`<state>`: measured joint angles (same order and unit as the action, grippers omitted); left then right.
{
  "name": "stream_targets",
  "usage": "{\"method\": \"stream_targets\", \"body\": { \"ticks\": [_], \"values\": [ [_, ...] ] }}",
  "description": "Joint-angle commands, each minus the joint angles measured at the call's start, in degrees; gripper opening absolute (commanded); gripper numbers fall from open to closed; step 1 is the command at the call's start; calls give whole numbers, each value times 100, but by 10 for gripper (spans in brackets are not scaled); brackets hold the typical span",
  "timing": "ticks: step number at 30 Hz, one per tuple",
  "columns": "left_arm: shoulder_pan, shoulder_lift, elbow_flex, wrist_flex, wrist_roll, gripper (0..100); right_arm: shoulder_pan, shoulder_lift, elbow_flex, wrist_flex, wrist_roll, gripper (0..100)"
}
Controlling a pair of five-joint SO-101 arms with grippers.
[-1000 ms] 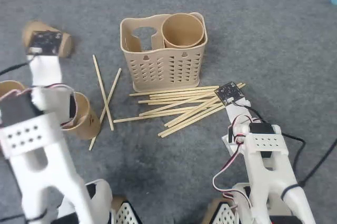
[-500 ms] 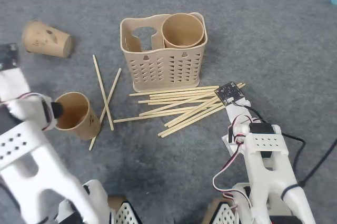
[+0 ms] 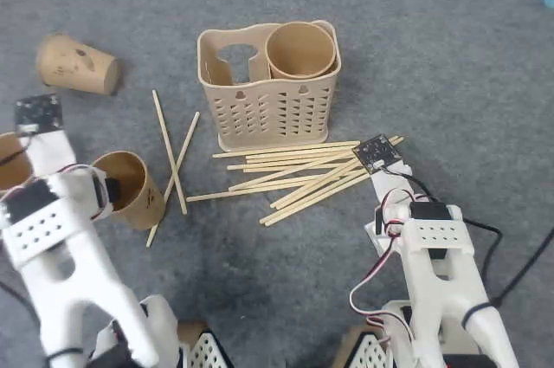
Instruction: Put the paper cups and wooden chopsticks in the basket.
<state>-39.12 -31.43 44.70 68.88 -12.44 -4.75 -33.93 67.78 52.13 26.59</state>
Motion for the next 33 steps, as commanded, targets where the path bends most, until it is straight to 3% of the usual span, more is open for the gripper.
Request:
{"method": "stream_targets", "body": {
  "ticks": [1, 7, 17, 24, 33],
  "values": [
    [53, 457, -207, -114, 334, 231, 66, -198, -26, 110, 53, 8],
    [70, 800, -558, -70, 826, 0, 66, -198, -26, 119, 53, 8],
    [659, 352, -1912, 1749, 967, 11, 66, -198, -26, 110, 62, 8],
    [721, 88, -3327, 2470, 1635, 11, 66, -198, -26, 110, 62, 8],
    [1451, 105, -4778, 2576, 3815, 12, 66, -198, -26, 110, 62, 8]
  ]
}}
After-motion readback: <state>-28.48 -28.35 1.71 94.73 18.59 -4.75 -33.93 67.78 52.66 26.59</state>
